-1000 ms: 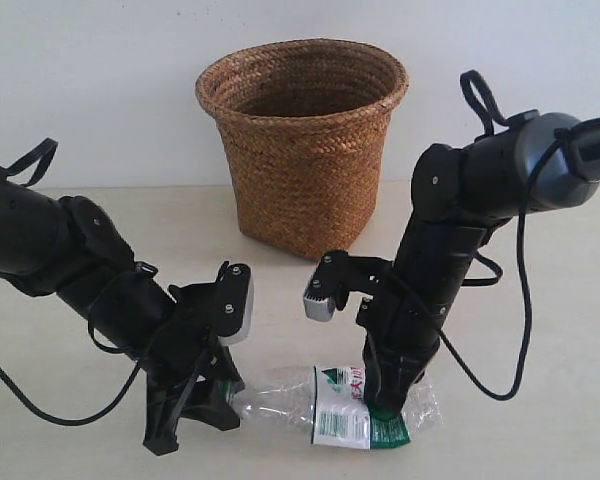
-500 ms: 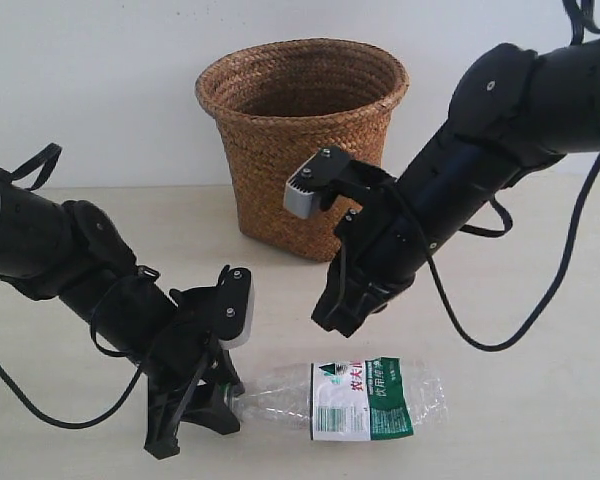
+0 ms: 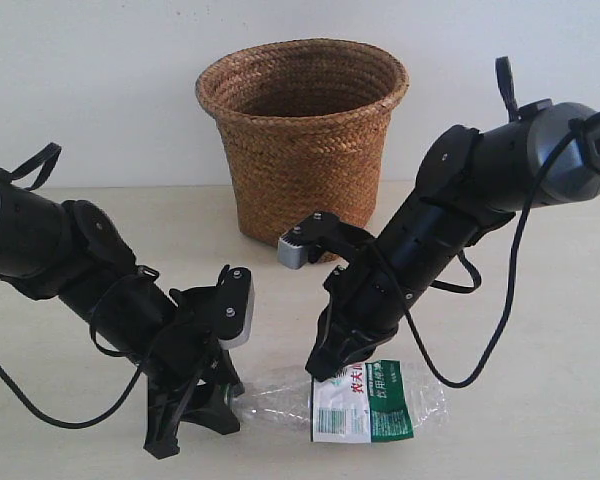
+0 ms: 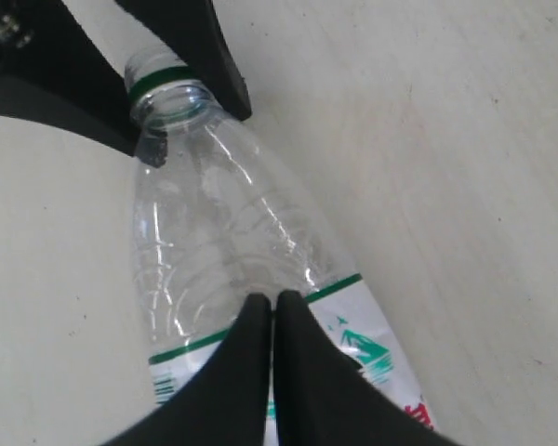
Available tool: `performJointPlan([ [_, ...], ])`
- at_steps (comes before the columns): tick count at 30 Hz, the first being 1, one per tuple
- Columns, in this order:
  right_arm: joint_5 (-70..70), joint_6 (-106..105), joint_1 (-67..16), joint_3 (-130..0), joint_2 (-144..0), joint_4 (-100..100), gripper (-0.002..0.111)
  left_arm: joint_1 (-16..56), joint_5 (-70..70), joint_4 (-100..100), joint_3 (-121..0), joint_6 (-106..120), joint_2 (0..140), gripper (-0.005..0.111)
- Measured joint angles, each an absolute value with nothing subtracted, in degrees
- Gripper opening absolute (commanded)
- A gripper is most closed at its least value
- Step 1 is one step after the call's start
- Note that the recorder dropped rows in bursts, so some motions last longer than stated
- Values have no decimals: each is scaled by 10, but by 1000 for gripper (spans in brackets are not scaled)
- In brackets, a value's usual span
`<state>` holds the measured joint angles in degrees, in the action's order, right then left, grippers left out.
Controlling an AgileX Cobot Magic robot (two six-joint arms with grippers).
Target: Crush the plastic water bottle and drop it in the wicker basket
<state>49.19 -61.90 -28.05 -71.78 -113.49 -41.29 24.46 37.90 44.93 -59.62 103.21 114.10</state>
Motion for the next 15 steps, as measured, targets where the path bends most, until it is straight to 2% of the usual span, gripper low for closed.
performJointPlan([
  [15, 502, -620, -298, -718, -1131, -415, 0, 245, 379, 449, -596, 1033, 1141, 4],
])
